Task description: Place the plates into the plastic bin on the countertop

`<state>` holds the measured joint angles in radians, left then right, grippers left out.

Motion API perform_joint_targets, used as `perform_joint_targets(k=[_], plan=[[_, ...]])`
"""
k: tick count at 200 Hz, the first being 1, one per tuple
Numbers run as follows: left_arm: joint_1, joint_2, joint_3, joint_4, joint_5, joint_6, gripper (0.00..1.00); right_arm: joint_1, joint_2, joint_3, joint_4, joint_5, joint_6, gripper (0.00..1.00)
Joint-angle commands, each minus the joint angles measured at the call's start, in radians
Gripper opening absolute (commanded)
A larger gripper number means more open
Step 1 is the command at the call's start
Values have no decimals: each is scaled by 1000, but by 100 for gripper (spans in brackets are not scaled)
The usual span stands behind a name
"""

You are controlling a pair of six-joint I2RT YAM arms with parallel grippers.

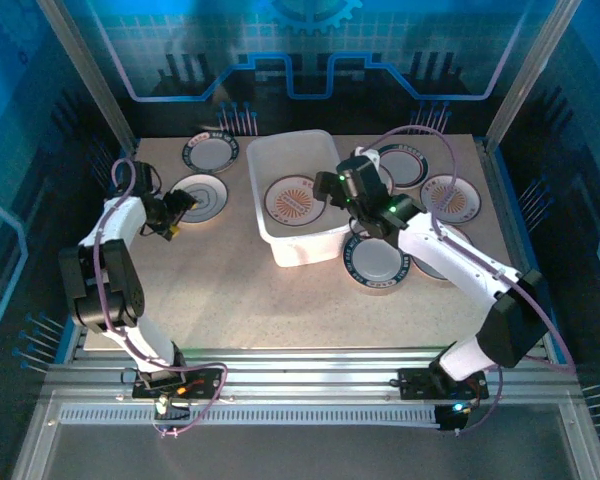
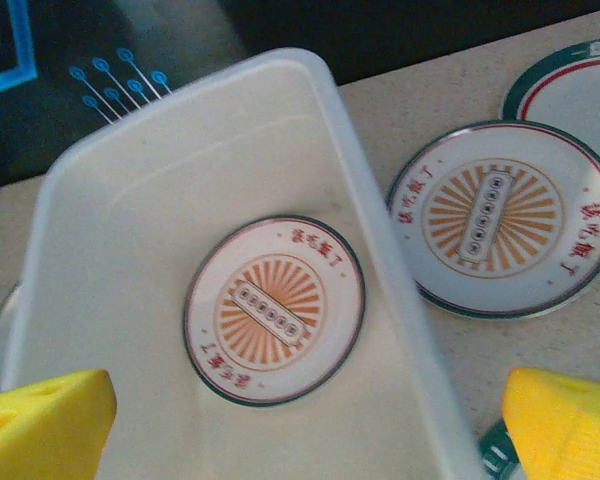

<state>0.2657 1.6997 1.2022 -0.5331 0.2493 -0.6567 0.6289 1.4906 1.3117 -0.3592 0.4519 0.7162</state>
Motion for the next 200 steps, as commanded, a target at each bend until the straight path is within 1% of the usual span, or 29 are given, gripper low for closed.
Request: perform_joint_targets(k=[1, 18, 35, 43, 73, 138, 172, 200], plan=[[10, 55, -4, 46, -14, -23, 75, -64, -47, -59, 68, -117, 16, 100], [12, 98, 15, 56, -6, -32, 75, -108, -20, -26, -22, -194, 64, 100], [12, 136, 30, 61, -1, -40, 74, -114, 27, 40, -129, -223, 35, 100], [12, 153, 38, 64, 1, -42, 74, -113, 41, 56, -149, -230, 26, 100], [16, 202, 72, 76, 5, -44, 74, -113, 39, 31, -110, -249, 30, 99], [27, 283, 149, 91, 27, -64, 71, -113, 79, 47, -91, -287, 23, 90], [30, 327, 189, 79, 36, -65, 70, -113, 100, 64, -83, -302, 17, 88], [32, 336, 176, 90, 34, -66, 68, -113, 116, 84, -91, -303, 15, 87]])
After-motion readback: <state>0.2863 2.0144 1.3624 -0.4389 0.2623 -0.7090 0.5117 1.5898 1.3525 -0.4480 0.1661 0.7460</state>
